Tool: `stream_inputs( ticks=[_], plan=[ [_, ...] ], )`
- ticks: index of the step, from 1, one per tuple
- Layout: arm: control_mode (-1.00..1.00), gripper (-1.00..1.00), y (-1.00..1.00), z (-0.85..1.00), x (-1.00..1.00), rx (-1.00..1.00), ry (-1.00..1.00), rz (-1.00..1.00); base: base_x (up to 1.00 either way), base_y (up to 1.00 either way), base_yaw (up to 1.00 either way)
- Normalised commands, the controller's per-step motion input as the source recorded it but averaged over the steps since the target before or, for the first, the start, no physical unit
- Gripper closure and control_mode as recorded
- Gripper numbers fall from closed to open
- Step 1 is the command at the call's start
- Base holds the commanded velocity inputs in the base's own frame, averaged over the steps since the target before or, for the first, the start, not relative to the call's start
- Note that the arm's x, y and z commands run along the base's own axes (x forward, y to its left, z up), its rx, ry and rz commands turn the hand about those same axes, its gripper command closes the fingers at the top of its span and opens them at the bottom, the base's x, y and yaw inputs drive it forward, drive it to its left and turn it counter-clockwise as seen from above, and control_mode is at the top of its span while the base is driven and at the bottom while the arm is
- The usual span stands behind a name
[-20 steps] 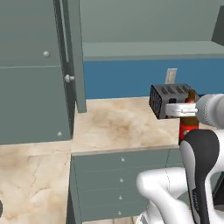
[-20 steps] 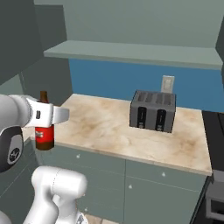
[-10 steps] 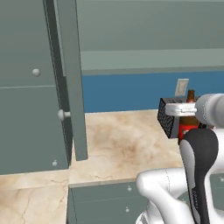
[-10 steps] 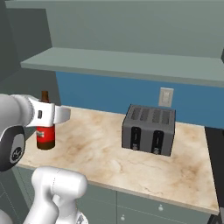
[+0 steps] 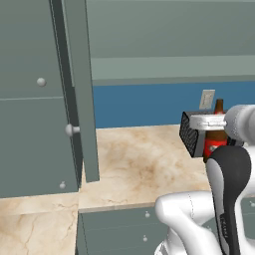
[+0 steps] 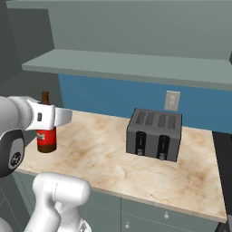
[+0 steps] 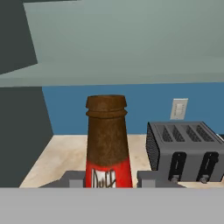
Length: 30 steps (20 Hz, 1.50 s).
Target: Sort all alcoholic drinks to one cabinet, and non-alcoholic drinks to the other.
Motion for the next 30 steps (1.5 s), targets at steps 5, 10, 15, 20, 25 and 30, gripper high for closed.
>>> stream_inputs(
  ticks=[5,10,15,20,25,30],
  plan=[
    [-1.0,1.0,0.0,0.65,-0.07,0.0,-0.27,0.01,0.0,0.0,0.0],
    [-1.0,1.0,0.0,0.53,0.0,0.0,-0.18,0.05,0.0,0.0,0.0],
    [-1.0,1.0,0.04,0.46,0.14,0.0,0.01,0.12,0.0,0.0,0.0],
    [-1.0,1.0,0.12,0.42,0.22,0.01,0.01,0.15,0.0,0.0,0.0],
    [-1.0,1.0,0.38,0.32,0.11,0.0,0.0,0.14,0.0,0.0,0.0],
    [-1.0,1.0,0.44,0.2,0.12,0.0,-0.01,0.07,0.0,0.0,0.0]
  ],
)
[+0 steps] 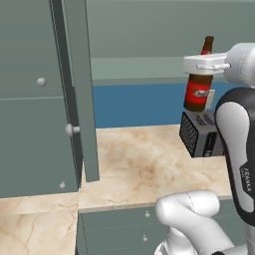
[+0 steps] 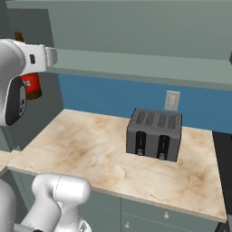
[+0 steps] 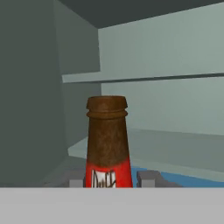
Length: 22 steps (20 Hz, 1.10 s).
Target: Sort all alcoholic drinks to one cabinet, and non-alcoholic drinks to the other.
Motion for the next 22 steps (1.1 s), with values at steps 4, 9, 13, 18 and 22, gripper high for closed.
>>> stream_inputs(
  ticks=[4,9,13,18,22],
  plan=[
    [-1.0,1.0,0.32,0.03,0.32,0.0,-0.14,0.0,0.0,0.0,0.0],
    [-1.0,1.0,0.28,0.0,0.52,0.0,-0.13,0.0,0.0,0.0,0.0],
    [-1.0,1.0,0.19,0.0,0.55,0.0,-0.1,0.0,0.0,0.0,0.0],
    [-1.0,1.0,0.08,0.0,0.53,0.0,-0.04,0.0,0.0,0.0,0.0],
    [-1.0,1.0,0.07,0.0,0.69,0.0,0.0,0.0,0.0,0.0,0.0]
  ],
)
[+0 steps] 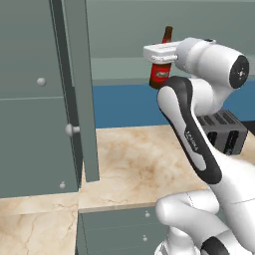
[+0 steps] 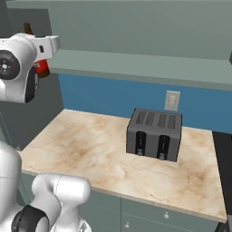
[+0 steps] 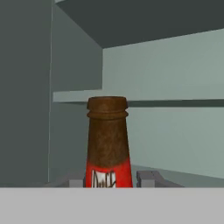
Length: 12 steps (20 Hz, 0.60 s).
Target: Sort all alcoholic drinks to one cabinet, and non-alcoholic drinks to the other.
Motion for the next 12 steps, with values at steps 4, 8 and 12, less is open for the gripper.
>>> stream_inputs(
  ticks=[4,8,12],
  plan=[
    [-1.0,1.0,0.01,0.0,0.69,0.0,0.0,0.0,0.0,0.0,0.0],
    [-1.0,1.0,0.0,0.0,0.63,0.0,0.01,0.0,0.0,0.0,0.0],
    [-1.0,1.0,0.0,0.0,0.51,0.0,0.0,0.0,0.0,0.0,0.0]
  ],
)
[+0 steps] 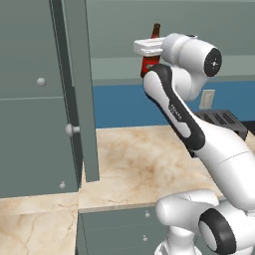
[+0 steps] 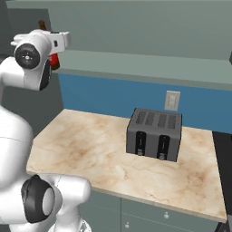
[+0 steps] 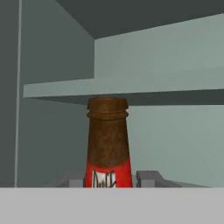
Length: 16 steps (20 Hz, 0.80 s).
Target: Sort all alcoholic drinks to one cabinet, and non-alcoholic drinks to the other.
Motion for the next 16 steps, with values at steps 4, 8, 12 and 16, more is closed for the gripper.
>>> stream_inputs(
  ticks=[4,8,12,16],
  plan=[
    [-1.0,1.0,0.0,0.0,0.48,0.0,0.0,0.0,0.0,0.0,0.0],
    [-1.0,1.0,0.0,0.0,0.46,0.0,0.0,0.0,0.0,0.0,0.0],
    [-1.0,1.0,0.0,0.0,0.41,-0.01,0.0,0.0,0.0,0.0,0.0],
    [-1.0,1.0,0.0,0.0,0.37,-0.02,0.0,0.0,0.0,0.0,0.0]
  ],
)
